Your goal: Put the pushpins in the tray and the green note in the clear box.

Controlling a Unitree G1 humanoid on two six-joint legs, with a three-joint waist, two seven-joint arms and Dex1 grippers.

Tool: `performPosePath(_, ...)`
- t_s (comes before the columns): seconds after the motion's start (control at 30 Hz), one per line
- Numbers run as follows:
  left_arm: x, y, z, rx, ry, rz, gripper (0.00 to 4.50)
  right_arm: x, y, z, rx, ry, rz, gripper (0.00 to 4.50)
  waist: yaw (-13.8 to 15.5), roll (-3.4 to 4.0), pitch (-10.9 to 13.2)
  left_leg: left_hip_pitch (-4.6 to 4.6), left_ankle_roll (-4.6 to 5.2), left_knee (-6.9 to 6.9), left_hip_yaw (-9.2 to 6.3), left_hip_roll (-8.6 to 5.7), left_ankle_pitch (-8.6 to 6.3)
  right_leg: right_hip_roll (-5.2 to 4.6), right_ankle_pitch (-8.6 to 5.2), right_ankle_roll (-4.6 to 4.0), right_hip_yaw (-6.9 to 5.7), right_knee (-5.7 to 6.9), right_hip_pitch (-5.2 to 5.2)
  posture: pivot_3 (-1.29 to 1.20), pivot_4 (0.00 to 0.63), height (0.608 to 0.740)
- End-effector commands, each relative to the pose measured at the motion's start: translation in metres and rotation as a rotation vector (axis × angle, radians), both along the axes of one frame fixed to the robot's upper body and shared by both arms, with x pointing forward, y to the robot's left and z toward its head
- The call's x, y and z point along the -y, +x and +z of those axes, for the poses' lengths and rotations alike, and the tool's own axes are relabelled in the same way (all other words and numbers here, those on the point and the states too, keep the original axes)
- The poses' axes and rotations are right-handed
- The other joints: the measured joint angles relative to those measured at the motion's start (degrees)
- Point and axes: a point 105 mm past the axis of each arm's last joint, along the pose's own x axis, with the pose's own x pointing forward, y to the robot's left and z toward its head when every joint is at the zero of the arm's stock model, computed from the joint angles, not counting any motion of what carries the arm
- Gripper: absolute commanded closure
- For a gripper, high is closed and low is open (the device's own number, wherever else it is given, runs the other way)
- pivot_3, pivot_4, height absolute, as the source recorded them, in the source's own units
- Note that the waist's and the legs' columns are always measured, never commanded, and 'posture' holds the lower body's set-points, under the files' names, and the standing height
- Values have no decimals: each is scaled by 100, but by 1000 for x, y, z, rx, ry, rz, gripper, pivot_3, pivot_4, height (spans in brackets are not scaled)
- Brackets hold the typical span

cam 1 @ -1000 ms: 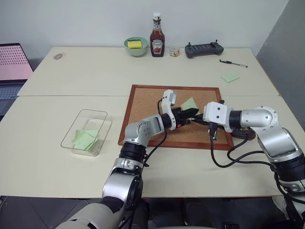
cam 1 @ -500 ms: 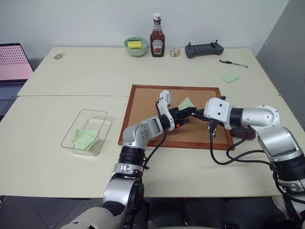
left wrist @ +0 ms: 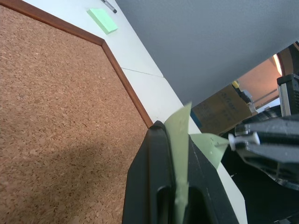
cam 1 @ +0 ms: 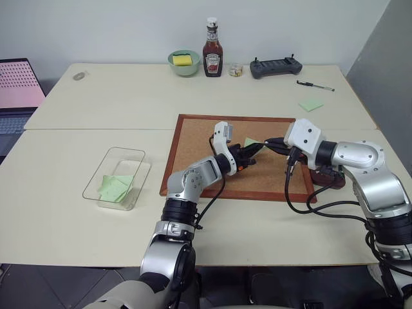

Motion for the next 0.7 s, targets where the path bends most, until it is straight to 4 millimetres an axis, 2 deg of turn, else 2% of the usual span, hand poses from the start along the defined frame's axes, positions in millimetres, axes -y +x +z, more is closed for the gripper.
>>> performPosePath(0.03,0,0,-1,9,-3,13,4491,5,-1,17,24,80,-38,4500,-1,0,0,1,0,0,0,0,0,0,0,0,0,1,0,0,150,740)
performPosePath(0.27,-1,1,-1,19,9,25,4491,25,0,20,-4,136,-119,4500,2,0,0,0,5,1,0,-1,-3,0,0,0,0,3,0,0,150,740)
performPosePath(0.4,-4,2,4,60,34,39,4491,50,-8,14,-16,100,-170,4500,11,0,0,-1,9,1,0,-2,-5,0,0,0,0,3,0,0,150,740)
performPosePath(0.53,-11,-4,14,168,80,30,4491,84,-20,-7,-34,-24,-230,4500,15,0,0,-1,13,-1,1,-3,-7,-1,0,0,2,2,0,0,150,740)
performPosePath(0.63,-17,-9,19,216,103,34,4491,112,-22,-20,-45,-112,-324,4500,-4,0,0,0,13,-1,5,0,-7,0,0,0,6,4,-2,0,150,740)
performPosePath(0.7,-20,-12,19,232,118,36,4491,123,-23,-25,-55,-141,-360,4500,-5,1,0,4,13,3,11,-1,-7,0,0,0,12,11,-2,0,150,740)
